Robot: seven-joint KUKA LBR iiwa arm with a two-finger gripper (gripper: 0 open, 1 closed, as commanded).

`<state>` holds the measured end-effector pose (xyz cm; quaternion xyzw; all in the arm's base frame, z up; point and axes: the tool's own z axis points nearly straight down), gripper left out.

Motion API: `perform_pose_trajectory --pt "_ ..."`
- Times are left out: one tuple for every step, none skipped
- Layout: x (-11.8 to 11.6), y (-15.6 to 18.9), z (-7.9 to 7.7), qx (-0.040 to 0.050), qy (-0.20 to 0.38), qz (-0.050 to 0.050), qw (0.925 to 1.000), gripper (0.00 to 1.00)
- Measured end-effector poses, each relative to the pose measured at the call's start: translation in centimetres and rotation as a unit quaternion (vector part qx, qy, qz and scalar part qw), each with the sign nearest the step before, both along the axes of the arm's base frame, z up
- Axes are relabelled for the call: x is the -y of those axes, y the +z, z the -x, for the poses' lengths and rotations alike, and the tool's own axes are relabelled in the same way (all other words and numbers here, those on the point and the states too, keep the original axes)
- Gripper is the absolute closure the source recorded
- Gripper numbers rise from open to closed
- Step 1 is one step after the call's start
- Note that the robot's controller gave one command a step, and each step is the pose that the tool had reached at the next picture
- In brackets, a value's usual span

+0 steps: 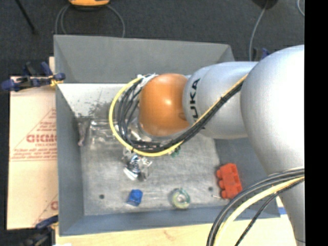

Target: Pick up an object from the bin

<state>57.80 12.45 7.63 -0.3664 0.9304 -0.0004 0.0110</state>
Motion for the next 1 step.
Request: perform_pose_trajectory --pt "1.5 14.78 -3.0 -0.0032 0.027 0.003 0.9996 1.0"
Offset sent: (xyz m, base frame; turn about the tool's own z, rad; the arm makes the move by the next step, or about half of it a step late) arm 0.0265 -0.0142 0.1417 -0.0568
